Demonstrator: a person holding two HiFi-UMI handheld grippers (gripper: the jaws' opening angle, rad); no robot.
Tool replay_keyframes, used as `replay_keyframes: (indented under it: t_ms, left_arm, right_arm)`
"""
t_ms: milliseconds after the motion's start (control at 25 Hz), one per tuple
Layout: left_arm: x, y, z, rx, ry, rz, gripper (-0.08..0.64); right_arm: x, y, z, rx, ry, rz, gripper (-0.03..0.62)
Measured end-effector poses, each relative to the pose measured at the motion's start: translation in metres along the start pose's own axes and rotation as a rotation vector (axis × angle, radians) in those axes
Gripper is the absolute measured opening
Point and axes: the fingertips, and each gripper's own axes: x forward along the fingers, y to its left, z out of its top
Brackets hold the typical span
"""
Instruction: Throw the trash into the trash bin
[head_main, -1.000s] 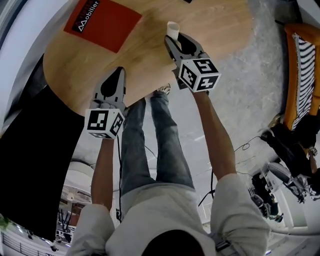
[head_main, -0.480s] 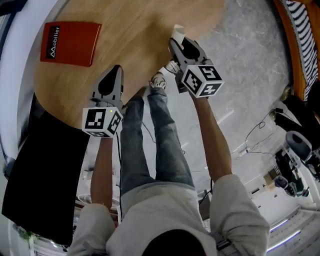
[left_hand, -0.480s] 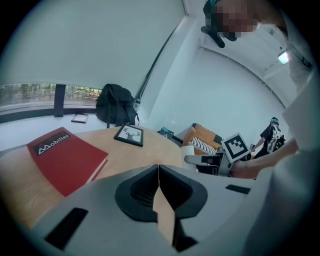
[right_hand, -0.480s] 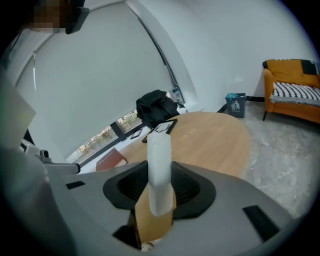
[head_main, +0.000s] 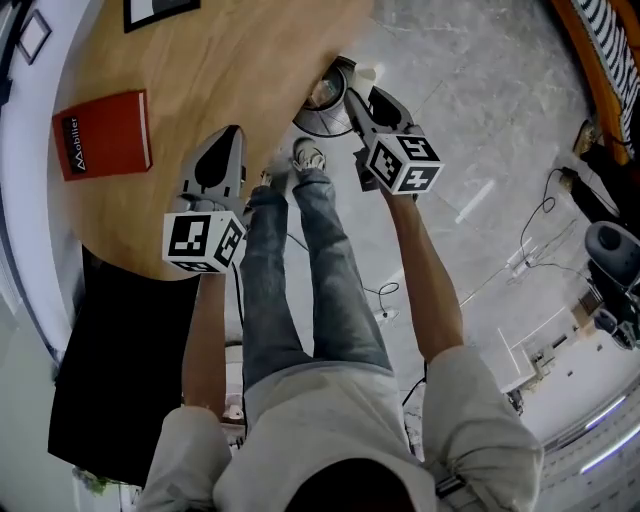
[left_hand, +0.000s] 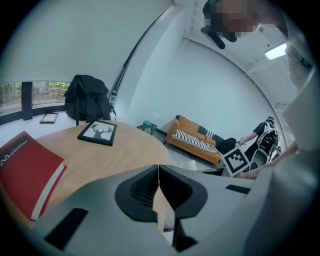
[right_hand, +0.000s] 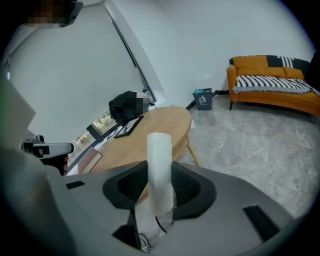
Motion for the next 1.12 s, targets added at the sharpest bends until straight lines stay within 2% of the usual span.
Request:
replay_keyframes:
  t_ms: [200, 240, 280, 320, 520, 800, 880, 1080, 1120]
  left_arm:
    - [0.009, -0.007, -0.005, 0.016, 0.027, -0.013, 0.021]
    - [0.010, -0.007, -0.006, 0.016, 0.031, -0.011, 0.021]
    - [0.010, -0.006, -0.008, 0.015, 0.034, -0.008, 0.021]
    - [0.010, -0.006, -0.009, 0.014, 0.036, -0.004, 0.021]
    - [0.010, -0.006, -0.014, 0.007, 0.043, 0.011, 0.021]
    - [0.007, -0.014, -0.015, 0.002, 0.033, 0.018, 0.021]
    - [0.007, -0.016, -0.011, 0.005, 0.024, 0.020, 0.021]
    - [0.004, -0.021, 0.000, 0.013, 0.000, 0.029, 0.021]
    - [0.002, -0.022, 0.002, 0.013, -0.003, 0.031, 0.021]
  right_arm:
    - [0.003, -0.018, -0.036, 0.087, 0.066, -0.010, 0.182]
    - [0.007, -0.021, -0.045, 0.106, 0.091, -0.008, 0.219]
    - [0.010, -0.025, -0.055, 0.120, 0.117, -0.009, 0.287]
    - [0.012, -0.029, -0.063, 0.130, 0.138, -0.015, 0.307]
    - [0.014, -0.047, -0.082, 0.135, 0.185, -0.044, 0.307]
    - [0.004, -0.045, -0.081, 0.101, 0.175, -0.036, 0.302]
    - [0.001, -0.042, -0.073, 0.080, 0.159, -0.035, 0.264]
    - [-0.013, -0.033, -0.049, 0.005, 0.098, -0.043, 0.048]
    - [-0.015, -0.031, -0.047, -0.002, 0.093, -0.036, 0.044]
